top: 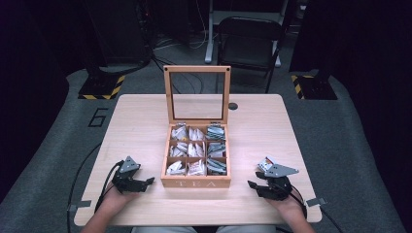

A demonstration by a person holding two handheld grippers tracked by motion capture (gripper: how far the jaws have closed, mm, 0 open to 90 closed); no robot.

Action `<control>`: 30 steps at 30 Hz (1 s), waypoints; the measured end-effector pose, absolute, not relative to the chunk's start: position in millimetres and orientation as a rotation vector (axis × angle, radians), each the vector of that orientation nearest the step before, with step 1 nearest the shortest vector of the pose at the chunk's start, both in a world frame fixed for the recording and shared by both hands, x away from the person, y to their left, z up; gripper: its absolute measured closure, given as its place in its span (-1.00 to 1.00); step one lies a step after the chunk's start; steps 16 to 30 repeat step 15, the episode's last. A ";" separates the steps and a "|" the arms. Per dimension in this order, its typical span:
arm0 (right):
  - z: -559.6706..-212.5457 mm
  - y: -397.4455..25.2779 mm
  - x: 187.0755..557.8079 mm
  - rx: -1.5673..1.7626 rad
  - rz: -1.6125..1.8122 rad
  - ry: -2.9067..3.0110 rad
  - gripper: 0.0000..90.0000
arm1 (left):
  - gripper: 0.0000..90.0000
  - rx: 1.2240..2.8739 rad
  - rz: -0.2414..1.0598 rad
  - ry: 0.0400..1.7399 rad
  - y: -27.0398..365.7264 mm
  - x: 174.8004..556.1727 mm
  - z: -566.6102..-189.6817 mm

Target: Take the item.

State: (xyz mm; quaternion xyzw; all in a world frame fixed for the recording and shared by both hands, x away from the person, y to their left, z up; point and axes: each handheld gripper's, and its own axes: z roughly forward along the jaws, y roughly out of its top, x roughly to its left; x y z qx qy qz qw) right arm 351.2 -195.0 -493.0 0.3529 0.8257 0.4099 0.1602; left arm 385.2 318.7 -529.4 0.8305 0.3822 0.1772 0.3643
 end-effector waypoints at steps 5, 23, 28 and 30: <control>-494.3 -190.3 351.5 0.993 1.173 2.383 0.08 | -0.66 2.136 0.456 0.984 318.7 385.2 -529.4; -496.4 -183.7 349.7 0.965 1.105 2.381 0.07 | -0.66 2.130 0.460 0.987 318.4 385.0 -529.9; -496.4 -183.7 349.7 0.965 1.105 2.381 0.07 | -0.66 2.130 0.460 0.987 318.4 385.0 -529.9; -496.4 -183.7 349.7 0.965 1.105 2.381 0.07 | -0.66 2.130 0.460 0.987 318.4 385.0 -529.9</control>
